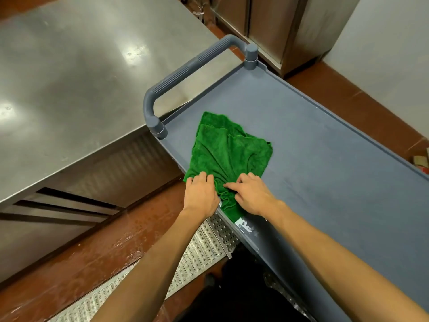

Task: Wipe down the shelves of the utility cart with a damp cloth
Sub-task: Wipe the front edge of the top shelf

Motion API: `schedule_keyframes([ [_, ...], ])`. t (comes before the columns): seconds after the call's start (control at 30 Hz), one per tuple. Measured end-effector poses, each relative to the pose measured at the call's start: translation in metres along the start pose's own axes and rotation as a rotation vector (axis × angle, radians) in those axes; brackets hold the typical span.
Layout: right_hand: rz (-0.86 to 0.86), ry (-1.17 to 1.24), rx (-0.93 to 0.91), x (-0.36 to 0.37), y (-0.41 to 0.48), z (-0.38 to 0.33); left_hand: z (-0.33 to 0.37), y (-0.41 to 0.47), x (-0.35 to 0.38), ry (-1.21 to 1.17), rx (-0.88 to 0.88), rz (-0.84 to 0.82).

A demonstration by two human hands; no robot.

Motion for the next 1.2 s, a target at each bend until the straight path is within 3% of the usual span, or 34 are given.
schedule_keyframes([
  [0.7, 0.045, -0.067, 0.257, 0.026, -0.119, 0.008, 0.078, -0.073, 0.024, -0.022, 0.194, -0.026],
  [1.2, 0.062, 0.003, 0.244, 0.047, -0.19, 0.029, 0.141, -0.115, 0.033, -0.006, 0.154, -0.029],
])
Point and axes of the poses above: each hand's wrist, its own y-axis towards the middle knuckle, its own x-axis out of the palm, z = x × y, the point moved 10 cm from there along y, towards the middle knuckle
